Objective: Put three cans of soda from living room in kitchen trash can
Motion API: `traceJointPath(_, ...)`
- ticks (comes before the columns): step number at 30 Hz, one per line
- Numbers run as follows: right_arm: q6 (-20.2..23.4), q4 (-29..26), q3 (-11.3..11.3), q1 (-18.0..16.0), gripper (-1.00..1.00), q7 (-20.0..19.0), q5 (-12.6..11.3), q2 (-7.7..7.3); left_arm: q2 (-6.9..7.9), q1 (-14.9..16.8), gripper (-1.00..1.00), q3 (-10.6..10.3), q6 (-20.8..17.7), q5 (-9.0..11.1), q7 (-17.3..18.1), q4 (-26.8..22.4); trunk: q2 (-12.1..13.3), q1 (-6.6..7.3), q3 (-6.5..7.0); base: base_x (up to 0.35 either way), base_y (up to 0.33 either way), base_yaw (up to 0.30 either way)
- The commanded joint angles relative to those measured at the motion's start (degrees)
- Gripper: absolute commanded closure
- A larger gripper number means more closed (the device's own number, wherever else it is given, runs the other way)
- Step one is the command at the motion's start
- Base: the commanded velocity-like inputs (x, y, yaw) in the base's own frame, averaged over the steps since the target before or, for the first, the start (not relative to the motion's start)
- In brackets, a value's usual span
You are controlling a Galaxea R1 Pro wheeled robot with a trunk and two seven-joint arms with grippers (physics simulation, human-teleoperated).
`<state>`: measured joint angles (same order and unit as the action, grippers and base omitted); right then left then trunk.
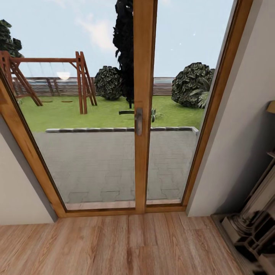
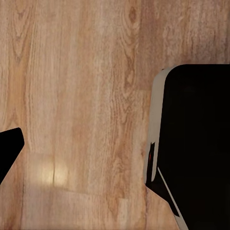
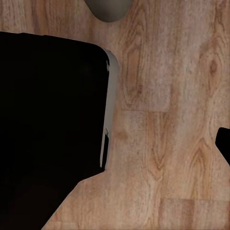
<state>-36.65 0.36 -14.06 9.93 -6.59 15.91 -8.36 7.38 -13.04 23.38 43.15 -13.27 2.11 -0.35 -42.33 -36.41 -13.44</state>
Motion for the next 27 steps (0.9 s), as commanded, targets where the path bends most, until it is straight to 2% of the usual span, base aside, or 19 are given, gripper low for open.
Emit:
traceJointPath(1,0.0,0.0,0.0,0.0,-1.0,0.0,0.0,0.0,0.0,0.0,-1.0,0.0,0.0,0.0,0.0,0.0,0.0,0.0,0.0,0.0,0.0,0.0)
traceJointPath(27,0.0,0.0,0.0,0.0,-1.0,0.0,0.0,-0.01,0.0,0.0,-1.0,0.0,0.0,0.0,0.0,0.0,0.0,0.0,0.0,0.0,0.0,0.0)
